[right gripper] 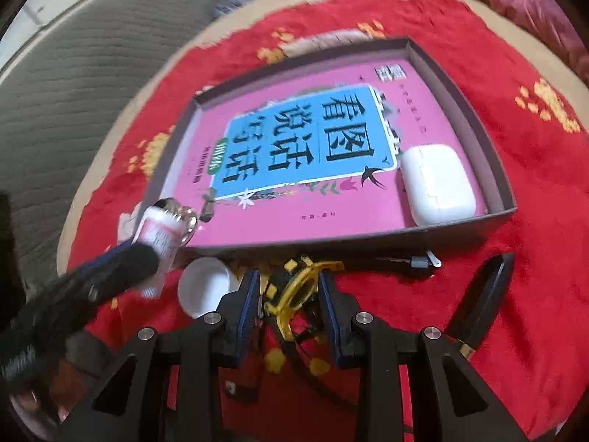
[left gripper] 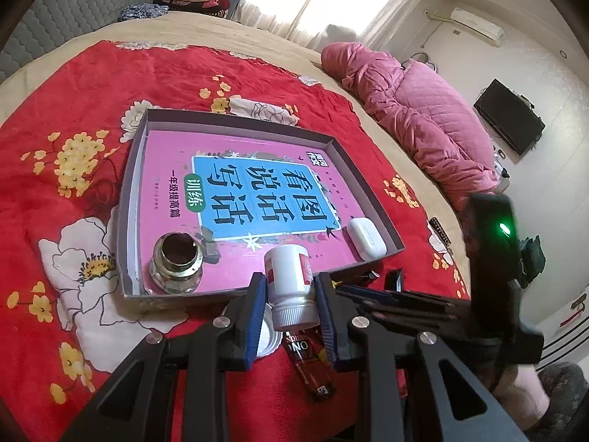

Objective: Organize rigid objects

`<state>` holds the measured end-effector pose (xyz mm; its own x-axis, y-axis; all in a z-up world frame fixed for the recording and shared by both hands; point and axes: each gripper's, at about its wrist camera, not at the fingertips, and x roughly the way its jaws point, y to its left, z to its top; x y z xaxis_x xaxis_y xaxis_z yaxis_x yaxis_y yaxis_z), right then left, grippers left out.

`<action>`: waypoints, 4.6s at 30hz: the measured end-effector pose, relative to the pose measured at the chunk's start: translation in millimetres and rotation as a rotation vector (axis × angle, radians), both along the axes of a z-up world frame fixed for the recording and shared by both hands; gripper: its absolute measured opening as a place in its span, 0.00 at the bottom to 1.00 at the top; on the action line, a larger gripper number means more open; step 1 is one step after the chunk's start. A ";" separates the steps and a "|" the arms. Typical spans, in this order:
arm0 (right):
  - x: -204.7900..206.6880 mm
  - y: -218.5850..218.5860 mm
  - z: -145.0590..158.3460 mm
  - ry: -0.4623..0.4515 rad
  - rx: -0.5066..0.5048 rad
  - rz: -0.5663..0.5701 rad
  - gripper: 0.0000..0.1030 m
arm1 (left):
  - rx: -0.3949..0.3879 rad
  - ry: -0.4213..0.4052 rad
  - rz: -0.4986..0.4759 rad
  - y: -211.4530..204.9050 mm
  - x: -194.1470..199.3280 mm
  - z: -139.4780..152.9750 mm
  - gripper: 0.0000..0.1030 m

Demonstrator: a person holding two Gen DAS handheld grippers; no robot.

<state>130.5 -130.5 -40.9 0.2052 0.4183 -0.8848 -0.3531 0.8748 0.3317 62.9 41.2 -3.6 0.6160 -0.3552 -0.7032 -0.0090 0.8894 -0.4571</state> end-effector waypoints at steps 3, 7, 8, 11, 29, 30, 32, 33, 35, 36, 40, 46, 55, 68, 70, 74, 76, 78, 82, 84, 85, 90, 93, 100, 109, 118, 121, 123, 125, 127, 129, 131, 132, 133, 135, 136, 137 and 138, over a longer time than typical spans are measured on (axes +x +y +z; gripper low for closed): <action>15.1 12.9 -13.0 0.106 -0.089 -0.007 0.36 | -0.007 0.004 0.000 1.3 -0.2 -1.3 0.27; 27.9 15.5 -30.2 0.188 -0.091 -0.029 0.38 | -0.015 0.010 -0.006 1.3 -0.9 -3.1 0.27; 28.2 13.9 -31.5 0.189 -0.079 -0.029 0.38 | -0.016 0.010 -0.009 0.6 -0.7 -3.3 0.27; 21.9 1.9 -27.0 0.144 0.013 -0.006 0.34 | -0.020 0.007 -0.018 -1.1 -1.1 -4.2 0.27; 5.6 -71.9 48.0 0.015 0.405 -0.093 0.17 | -0.019 -0.017 -0.010 -1.2 -2.5 2.9 0.27; 6.8 -70.8 51.7 0.008 0.410 -0.096 0.17 | -0.019 -0.019 -0.007 -0.6 -2.7 3.4 0.27; 8.1 -69.8 59.8 -0.011 0.421 -0.100 0.17 | -0.020 -0.023 -0.004 0.6 -2.6 4.2 0.27; 8.9 -69.2 62.5 -0.017 0.429 -0.101 0.17 | -0.018 -0.025 0.000 1.5 -2.4 5.0 0.27; 10.9 -67.3 71.2 -0.037 0.438 -0.099 0.17 | -0.011 -0.033 0.002 2.1 -2.6 6.6 0.27; 10.5 -67.1 75.5 -0.049 0.441 -0.096 0.17 | -0.005 -0.038 0.004 2.3 -1.9 8.2 0.27; 15.6 -58.8 92.6 -0.092 0.460 -0.081 0.17 | 0.008 -0.058 0.010 2.6 1.7 13.0 0.27; 17.6 -40.3 113.7 -0.197 0.413 -0.034 0.17 | 0.019 -0.075 0.020 2.4 8.5 16.0 0.27; 19.6 -3.6 113.2 -0.327 0.286 0.061 0.17 | 0.057 -0.068 0.029 -0.6 23.0 7.2 0.27; 42.6 13.3 49.8 -0.193 0.140 0.076 0.17 | 0.090 -0.036 0.022 -0.1 35.7 -15.5 0.27; 44.3 14.1 42.4 -0.180 0.131 0.079 0.17 | 0.089 -0.033 0.021 0.2 35.9 -18.0 0.27; 45.3 17.2 31.7 -0.155 0.122 0.089 0.17 | 0.091 -0.030 0.019 0.9 37.4 -21.0 0.27; 45.4 20.1 25.2 -0.135 0.114 0.101 0.17 | 0.088 -0.028 0.017 1.0 38.4 -22.2 0.27; 45.7 24.2 18.9 -0.116 0.103 0.119 0.17 | 0.092 -0.028 0.016 0.5 38.7 -22.7 0.27; 46.9 30.2 12.3 -0.091 0.085 0.131 0.18 | 0.104 -0.026 0.012 -0.5 39.4 -23.8 0.27; 47.7 32.1 11.0 -0.084 0.076 0.136 0.18 | 0.106 -0.026 0.010 -1.0 39.5 -24.1 0.27; 48.5 32.5 9.8 -0.081 0.073 0.135 0.18 | 0.108 -0.025 0.009 -1.3 39.9 -24.6 0.27; 53.5 33.5 3.8 -0.059 0.075 0.127 0.19 | 0.112 -0.017 0.007 -0.3 41.4 -27.3 0.27; 57.5 33.6 -0.9 -0.045 0.080 0.112 0.20 | 0.113 -0.012 0.008 0.1 42.6 -28.9 0.27; 68.2 31.8 -10.6 0.008 0.105 0.070 0.24 | 0.116 -0.005 0.005 -0.5 42.8 -30.9 0.27; 71.6 21.8 -9.1 0.020 0.159 0.019 0.31 | 0.116 0.005 0.005 -1.1 44.6 -33.8 0.27; 62.7 4.3 10.3 -0.054 0.201 -0.018 0.44 | 0.125 0.016 -0.003 -4.6 47.3 -38.3 0.27; 58.9 -5.8 16.6 -0.078 0.216 -0.041 0.46 | 0.131 0.017 -0.003 -5.5 48.4 -40.3 0.27; 55.6 -13.4 18.0 -0.083 0.226 -0.053 0.47 | 0.132 0.020 -0.004 -6.6 48.6 -42.2 0.27; 52.7 -21.1 18.1 -0.088 0.230 -0.063 0.48 | 0.138 0.022 -0.004 -8.3 50.0 -43.5 0.27; 48.6 -28.8 17.8 -0.096 0.225 -0.079 0.49 | 0.141 0.021 -0.003 -9.3 50.6 -44.4 0.27; 44.7 -33.8 17.7 -0.105 0.225 -0.083 0.49 | 0.145 0.024 -0.006 -10.3 51.1 -45.4 0.27; 40.3 -37.7 18.4 -0.124 0.203 -0.088 0.50 | 0.148 0.020 -0.007 -11.4 50.7 -45.6 0.27; 38.4 -39.1 19.1 -0.137 0.194 -0.088 0.50 | 0.149 0.019 -0.008 -12.0 51.3 -45.8 0.27; 36.3 -40.5 20.3 -0.153 0.182 -0.088 0.51 | 0.150 0.017 -0.008 -12.0 50.9 -46.0 0.27; 32.6 -42.2 22.8 -0.189 0.151 -0.082 0.53 | 0.152 0.015 -0.009 -11.8 50.2 -46.1 0.27; 30.8 -42.6 24.0 -0.205 0.138 -0.078 0.54 | 0.153 0.015 -0.009 -12.3 50.1 -45.7 0.27; 29.2 -42.8 25.0 -0.220 0.125 -0.071 0.55 | 0.154 0.016 -0.007 -12.3 50.1 -45.8 0.28; 27.8 -42.7 25.9 -0.235 0.111 -0.065 0.55 | 0.154 0.016 -0.007 -12.1 49.7 -45.8 0.28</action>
<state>158.3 -173.2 -15.0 0.4292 0.4897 -0.7589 -0.3762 0.8608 0.3427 112.6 29.0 -49.4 0.6023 -0.2464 -0.7593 -0.0087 0.9491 -0.3149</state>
